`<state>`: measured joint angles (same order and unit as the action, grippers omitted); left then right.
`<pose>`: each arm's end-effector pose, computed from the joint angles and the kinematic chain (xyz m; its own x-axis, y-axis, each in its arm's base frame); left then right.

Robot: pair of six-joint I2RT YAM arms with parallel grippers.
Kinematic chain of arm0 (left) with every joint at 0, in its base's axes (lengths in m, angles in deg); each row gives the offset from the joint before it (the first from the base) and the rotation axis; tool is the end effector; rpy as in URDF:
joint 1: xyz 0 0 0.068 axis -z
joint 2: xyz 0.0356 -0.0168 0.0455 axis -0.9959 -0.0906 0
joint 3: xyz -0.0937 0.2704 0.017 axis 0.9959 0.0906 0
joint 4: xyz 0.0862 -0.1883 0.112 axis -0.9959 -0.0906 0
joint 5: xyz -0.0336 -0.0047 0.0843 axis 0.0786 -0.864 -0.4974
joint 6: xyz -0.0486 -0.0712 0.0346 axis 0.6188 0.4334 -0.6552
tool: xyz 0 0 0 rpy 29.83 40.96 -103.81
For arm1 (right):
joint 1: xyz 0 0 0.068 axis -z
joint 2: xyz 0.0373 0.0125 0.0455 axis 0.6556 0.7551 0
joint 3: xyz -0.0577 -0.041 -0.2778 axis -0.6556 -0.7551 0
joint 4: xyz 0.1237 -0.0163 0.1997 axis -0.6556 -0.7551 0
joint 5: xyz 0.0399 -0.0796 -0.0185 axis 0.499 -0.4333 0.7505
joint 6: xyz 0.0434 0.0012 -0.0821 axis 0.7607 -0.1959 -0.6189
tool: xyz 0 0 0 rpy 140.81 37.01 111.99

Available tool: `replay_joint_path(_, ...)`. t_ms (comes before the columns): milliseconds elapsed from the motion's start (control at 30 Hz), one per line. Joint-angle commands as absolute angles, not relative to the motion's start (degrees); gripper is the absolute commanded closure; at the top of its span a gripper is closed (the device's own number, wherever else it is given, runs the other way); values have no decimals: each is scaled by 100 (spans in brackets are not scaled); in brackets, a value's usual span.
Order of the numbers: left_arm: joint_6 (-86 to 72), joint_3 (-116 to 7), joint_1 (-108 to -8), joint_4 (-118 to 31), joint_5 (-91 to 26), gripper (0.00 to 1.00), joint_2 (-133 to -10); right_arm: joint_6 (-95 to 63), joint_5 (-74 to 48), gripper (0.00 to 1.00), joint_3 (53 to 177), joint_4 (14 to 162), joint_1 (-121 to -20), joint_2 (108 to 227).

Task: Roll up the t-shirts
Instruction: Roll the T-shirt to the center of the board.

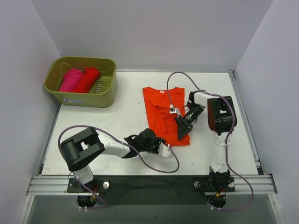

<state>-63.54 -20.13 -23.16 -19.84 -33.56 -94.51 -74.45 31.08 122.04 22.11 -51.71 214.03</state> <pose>0.1563 -0.3124 0.1433 0.4579 0.6158 -0.6412 0.8447 -0.0766 0.5297 0.3215 0.1277 0.1061 -0.6964 -0.6277 -0.3480 -0.6167 0.2753 0.7375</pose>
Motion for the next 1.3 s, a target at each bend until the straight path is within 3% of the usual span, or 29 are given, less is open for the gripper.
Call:
replay_joint_path(0, -5523, -2579, -2942, -3401, -1675, 67, -9546, -7721, 3640, 49, 11900, 2511, -4485, 20365)
replay_joint_path(133, -5513, -3157, -3522, -4269, -319, 69, -9738, -7415, 3643, 36, 11409, 3396, -4088, 18858)
replay_joint_path(200, -5557, -3465, -3620, -4569, 147, 69, -9896, -7205, 3336, 24, 10602, 4449, -3930, 18135)
replay_joint_path(333, -5277, -4222, -3892, -5509, 833, 73, -10450, -6880, 2188, 13, 8187, 7624, -4209, 15363)
replay_joint_path(400, -5250, -4547, -3971, -5729, 1019, 79, -10608, -6930, 1912, 0, 6955, 8353, -4664, 14584)
replay_joint_path(533, -5048, -4820, -4077, -5923, 1362, 91, -10750, -7580, 1717, 0, 5924, 8919, -5422, 13239)
replay_joint_path(633, -4960, -4987, -4139, -6143, 1651, 100, -10803, -7695, 1928, 0, 5783, 8866, -5713, 12973)
replay_joint_path(867, -4714, -5594, -4341, -6882, 2425, 100, -11119, -8011, 1884, 0, 5563, 9137, -6188, 13033)
replay_joint_path(1100, -4082, -5796, -4595, -6637, 2724, 100, -11356, -8424, 2165, 0, 5659, 8866, -6390, 13235)
replay_joint_path(1267, -4475, -6155, -4666, -7319, 2952, 100, -11602, -8390, 1893, 2, 5571, 9110, -6522, 13647)
